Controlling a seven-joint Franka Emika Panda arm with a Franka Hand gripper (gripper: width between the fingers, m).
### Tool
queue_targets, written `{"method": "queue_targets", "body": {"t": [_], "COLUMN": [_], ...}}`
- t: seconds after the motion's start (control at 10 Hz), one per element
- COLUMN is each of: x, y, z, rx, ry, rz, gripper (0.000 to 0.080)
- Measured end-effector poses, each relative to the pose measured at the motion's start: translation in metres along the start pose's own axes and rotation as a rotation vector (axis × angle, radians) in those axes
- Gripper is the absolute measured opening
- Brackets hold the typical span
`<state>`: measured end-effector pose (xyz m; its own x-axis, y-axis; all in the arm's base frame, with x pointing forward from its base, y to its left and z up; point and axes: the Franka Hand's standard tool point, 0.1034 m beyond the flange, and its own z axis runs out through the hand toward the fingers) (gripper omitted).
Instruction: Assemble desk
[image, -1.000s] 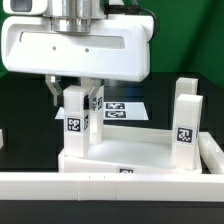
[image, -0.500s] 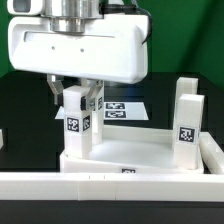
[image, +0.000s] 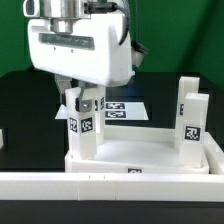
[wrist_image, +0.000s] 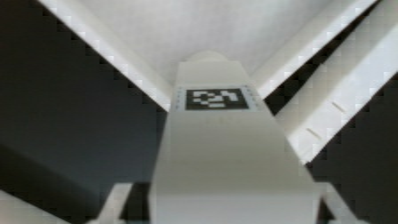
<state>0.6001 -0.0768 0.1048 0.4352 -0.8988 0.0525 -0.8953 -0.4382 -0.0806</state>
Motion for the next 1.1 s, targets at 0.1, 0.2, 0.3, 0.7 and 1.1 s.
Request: {"method": "queue_targets", "body": {"t": [0.1,0.2,0.3,0.7,1.1], "x": [0.0002,0.0012,0.0003,-0.0036,-0.0082], "y": [0.0003,0.0009,0.0001,-0.0022,-0.0048], "z": [0.0001,0.0001,0.0,-0.0002,0.0006], "rx": [0.005,0.008,0.01,0.002,0.004], "ry": [-0.006,-0.01,-0.012,-0.024,-0.022], "rz": [0.105,0.176,0.286,0.51,0.42], "gripper": [0.0289,0.0289,0.0289,0.029,0.061]}}
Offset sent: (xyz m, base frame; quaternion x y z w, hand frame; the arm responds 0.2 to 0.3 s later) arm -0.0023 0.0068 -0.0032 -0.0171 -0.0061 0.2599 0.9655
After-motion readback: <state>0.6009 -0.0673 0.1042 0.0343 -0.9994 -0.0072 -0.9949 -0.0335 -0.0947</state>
